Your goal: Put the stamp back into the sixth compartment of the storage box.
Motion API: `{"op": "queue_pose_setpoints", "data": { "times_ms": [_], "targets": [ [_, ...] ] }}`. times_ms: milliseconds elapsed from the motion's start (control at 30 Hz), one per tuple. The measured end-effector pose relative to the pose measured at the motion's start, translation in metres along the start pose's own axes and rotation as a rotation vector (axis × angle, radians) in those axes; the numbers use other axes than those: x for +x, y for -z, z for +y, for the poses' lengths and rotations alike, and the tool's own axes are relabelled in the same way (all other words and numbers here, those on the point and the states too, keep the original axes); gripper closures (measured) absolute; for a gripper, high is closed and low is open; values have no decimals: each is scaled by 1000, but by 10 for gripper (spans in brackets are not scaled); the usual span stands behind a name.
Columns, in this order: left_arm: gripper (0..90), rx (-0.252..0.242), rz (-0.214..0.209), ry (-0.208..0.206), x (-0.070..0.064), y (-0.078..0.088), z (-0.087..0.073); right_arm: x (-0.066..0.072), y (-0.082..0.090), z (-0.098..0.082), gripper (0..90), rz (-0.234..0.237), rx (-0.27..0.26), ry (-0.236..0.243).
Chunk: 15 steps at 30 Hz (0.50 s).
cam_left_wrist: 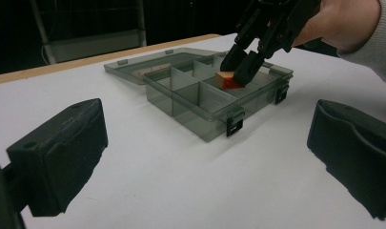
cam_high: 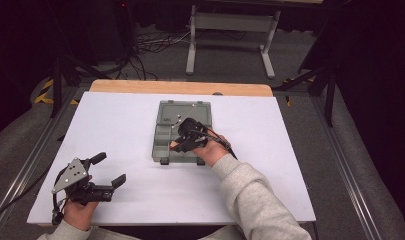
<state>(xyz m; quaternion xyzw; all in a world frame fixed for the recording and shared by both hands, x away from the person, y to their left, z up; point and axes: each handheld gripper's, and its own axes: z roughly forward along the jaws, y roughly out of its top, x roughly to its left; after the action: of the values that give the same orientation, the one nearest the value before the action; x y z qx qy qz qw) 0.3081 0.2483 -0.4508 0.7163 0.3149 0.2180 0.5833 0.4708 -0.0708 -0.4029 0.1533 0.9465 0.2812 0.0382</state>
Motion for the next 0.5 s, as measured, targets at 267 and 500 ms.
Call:
{"op": "queue_pose_setpoints", "data": {
  "times_ms": [267, 500],
  "targets": [
    [7, -2, 2, 3, 0, 0, 0, 0, -5, 0, 661, 18, 24, -3],
    [7, -1, 2, 2, 0, 1, 0, 1, -8, 0, 662, 28, 36, -2]
  ]
}}
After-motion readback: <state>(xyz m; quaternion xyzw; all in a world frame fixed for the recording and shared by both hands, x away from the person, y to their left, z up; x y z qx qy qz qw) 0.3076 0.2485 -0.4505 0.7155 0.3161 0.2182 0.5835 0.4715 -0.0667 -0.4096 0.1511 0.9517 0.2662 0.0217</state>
